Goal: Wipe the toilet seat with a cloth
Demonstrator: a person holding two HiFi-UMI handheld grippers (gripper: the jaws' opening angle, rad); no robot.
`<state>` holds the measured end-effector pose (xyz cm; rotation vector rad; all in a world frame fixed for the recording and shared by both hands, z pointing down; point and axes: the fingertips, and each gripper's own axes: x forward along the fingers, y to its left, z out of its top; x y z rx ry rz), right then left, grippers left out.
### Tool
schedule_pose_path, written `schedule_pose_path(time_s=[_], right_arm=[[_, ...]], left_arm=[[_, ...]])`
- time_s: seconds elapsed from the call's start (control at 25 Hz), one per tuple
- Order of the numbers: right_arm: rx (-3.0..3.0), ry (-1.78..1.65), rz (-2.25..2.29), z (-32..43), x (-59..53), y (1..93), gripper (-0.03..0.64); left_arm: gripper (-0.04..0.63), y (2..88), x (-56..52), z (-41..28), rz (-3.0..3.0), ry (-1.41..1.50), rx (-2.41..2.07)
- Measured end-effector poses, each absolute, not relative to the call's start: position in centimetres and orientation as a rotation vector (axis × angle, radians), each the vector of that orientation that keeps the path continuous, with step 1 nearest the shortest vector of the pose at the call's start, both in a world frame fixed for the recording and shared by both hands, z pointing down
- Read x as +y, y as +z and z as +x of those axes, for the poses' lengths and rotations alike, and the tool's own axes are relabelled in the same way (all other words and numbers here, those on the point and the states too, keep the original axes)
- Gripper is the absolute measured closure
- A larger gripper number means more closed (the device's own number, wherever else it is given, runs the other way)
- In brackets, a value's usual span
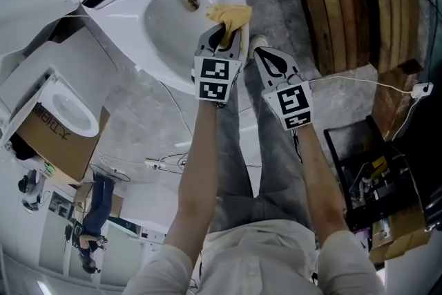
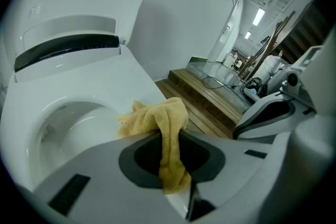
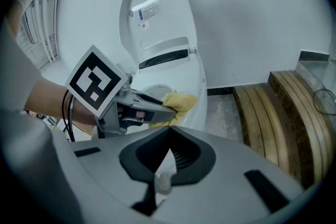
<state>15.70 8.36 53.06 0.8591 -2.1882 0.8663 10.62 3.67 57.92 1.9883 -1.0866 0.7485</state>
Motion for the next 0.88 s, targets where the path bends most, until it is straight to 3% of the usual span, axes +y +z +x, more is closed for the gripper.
schedule_pose_path(time_s=[0.88], right_arm=[[-2.198,0.831,0.951,12.4,1.9,52.2,0.609]], left_arm=[[0.512,57.7,-3.6,8.0,2.055,0.755,-1.079]])
